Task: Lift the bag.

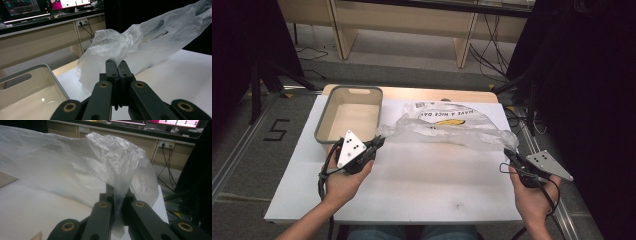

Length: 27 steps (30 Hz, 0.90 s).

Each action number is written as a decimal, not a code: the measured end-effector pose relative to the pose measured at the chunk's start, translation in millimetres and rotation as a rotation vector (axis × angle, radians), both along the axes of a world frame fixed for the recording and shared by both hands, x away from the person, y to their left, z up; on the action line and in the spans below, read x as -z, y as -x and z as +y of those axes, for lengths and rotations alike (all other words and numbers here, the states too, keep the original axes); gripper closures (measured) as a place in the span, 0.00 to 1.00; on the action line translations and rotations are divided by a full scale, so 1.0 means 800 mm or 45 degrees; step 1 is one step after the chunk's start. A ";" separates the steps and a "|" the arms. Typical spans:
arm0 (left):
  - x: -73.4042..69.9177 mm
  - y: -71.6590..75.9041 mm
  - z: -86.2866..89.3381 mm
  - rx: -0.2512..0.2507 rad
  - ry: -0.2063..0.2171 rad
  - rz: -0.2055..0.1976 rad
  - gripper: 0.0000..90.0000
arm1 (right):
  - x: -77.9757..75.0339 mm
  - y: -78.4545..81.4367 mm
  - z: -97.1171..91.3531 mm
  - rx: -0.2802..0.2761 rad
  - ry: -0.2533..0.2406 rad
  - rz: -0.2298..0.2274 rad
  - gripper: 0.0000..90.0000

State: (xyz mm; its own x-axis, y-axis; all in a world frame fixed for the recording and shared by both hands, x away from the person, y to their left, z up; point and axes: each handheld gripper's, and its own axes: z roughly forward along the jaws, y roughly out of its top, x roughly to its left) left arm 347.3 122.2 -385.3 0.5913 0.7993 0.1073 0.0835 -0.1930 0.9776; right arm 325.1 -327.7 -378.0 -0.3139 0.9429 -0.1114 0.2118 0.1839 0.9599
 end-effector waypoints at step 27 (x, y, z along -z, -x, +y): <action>-0.024 -0.001 0.003 -0.026 0.039 -0.081 0.99 | -0.021 -0.004 0.001 0.018 -0.023 -0.085 1.00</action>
